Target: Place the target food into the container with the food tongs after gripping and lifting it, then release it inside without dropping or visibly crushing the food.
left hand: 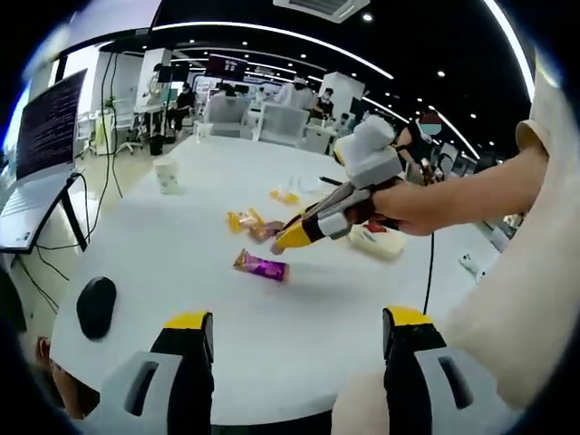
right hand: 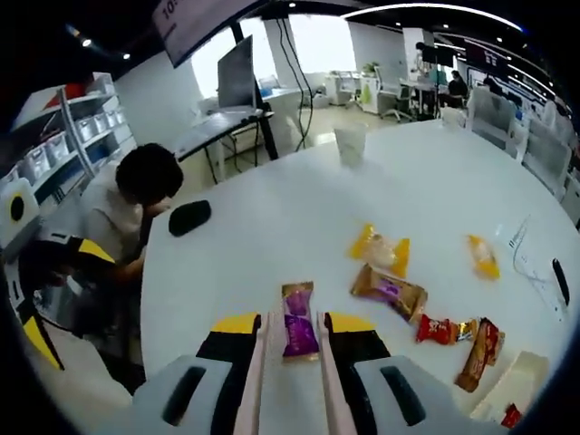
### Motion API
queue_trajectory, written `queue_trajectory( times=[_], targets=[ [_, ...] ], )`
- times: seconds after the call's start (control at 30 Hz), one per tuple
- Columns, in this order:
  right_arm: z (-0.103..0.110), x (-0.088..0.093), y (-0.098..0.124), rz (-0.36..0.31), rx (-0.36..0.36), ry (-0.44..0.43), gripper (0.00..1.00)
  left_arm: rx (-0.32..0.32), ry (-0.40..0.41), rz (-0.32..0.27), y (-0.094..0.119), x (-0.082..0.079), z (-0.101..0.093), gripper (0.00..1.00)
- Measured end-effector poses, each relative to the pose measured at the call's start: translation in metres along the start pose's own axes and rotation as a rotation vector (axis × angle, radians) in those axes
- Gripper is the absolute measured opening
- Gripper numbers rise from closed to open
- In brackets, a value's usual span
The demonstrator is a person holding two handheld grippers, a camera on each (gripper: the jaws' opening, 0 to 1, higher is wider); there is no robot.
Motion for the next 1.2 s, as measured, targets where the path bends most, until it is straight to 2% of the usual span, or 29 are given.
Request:
queue_trajectory(
  times=[0.37,0.7,0.97,1.2],
  targets=[
    [0.004,-0.002,-0.020,0.038,-0.028,0.034,0.27,-0.014,0.022,0.001,0.003,0.006,0.003,0.76],
    [0.006,0.004,-0.028,0.065,-0.038,0.050,0.27,-0.032,0.039,0.000,0.007,0.010,0.005,0.76],
    [0.002,0.010,-0.037,0.082,-0.030,0.055,0.27,-0.045,0.045,0.002,0.011,0.012,0.005,0.76],
    [-0.001,0.012,-0.036,0.106,0.002,0.063,0.27,-0.068,0.067,-0.002,0.018,0.018,0.005,0.76]
  ],
)
Point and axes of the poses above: the point that each gripper's makers call its tool centre point, and the gripper's own axes: y roughly backward along the fingers, z roughly to its left, x roughly out of its underside, the point moved 9 cm from there along y, roughly backward along the fingers, and after that the axes turned 5 degrees about y, right-handed, at the moved point
